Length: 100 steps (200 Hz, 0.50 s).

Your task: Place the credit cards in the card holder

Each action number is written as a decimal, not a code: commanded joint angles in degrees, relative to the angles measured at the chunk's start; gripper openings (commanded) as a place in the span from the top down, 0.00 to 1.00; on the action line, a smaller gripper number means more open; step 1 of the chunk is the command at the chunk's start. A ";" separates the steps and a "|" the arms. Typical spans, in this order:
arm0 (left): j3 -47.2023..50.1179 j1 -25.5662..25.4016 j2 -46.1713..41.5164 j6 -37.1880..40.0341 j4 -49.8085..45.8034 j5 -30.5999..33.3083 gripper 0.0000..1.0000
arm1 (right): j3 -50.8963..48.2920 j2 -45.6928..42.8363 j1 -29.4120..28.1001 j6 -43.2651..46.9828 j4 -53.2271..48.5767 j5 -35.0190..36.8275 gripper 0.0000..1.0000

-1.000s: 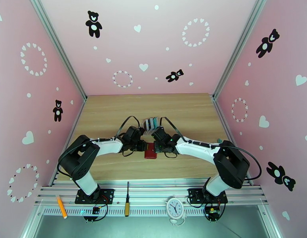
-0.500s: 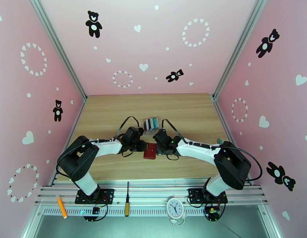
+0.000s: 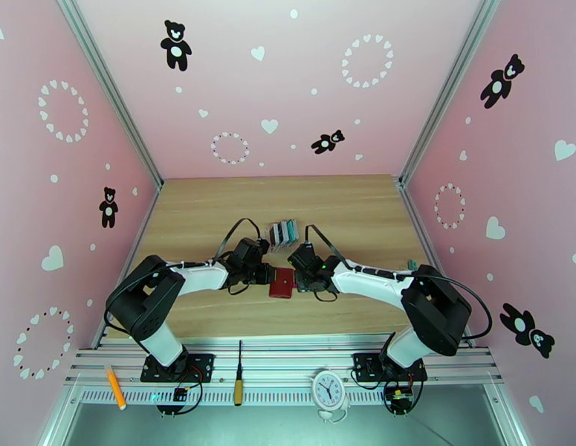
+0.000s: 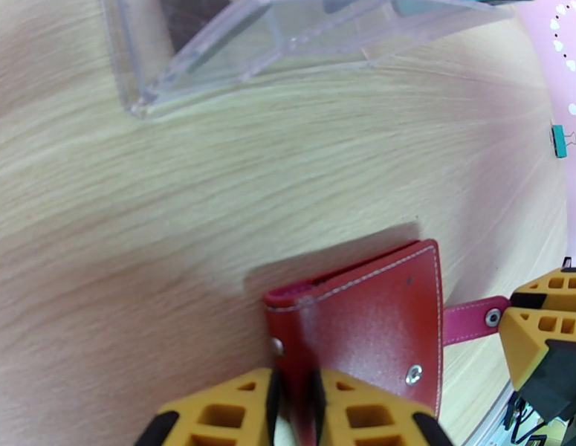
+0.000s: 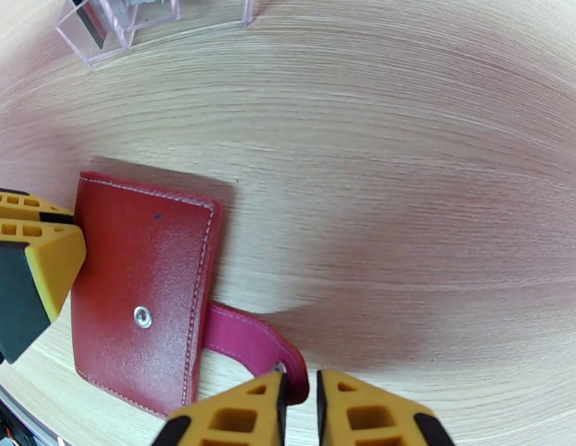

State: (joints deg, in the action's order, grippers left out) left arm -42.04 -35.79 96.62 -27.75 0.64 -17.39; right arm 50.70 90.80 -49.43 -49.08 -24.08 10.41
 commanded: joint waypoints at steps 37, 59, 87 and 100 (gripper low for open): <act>2.61 0.37 -0.21 -0.55 -5.51 3.50 0.77 | 0.19 3.31 0.12 -0.07 -0.96 1.23 0.78; 2.65 0.39 -0.20 -0.60 -5.45 3.38 0.76 | 0.54 3.93 0.12 0.04 -1.20 1.71 0.78; 2.77 0.37 -0.29 -0.64 -5.38 3.37 0.76 | 1.13 4.97 0.12 0.38 -2.12 2.11 0.78; 2.77 0.37 -0.44 -0.63 -5.26 3.41 0.76 | 1.42 5.66 0.12 0.54 -2.63 2.48 0.78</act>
State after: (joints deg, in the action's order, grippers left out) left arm -41.45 -35.77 96.20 -28.18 0.95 -17.12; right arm 50.74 94.67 -49.43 -48.90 -24.34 11.35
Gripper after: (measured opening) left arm 0.238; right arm 0.220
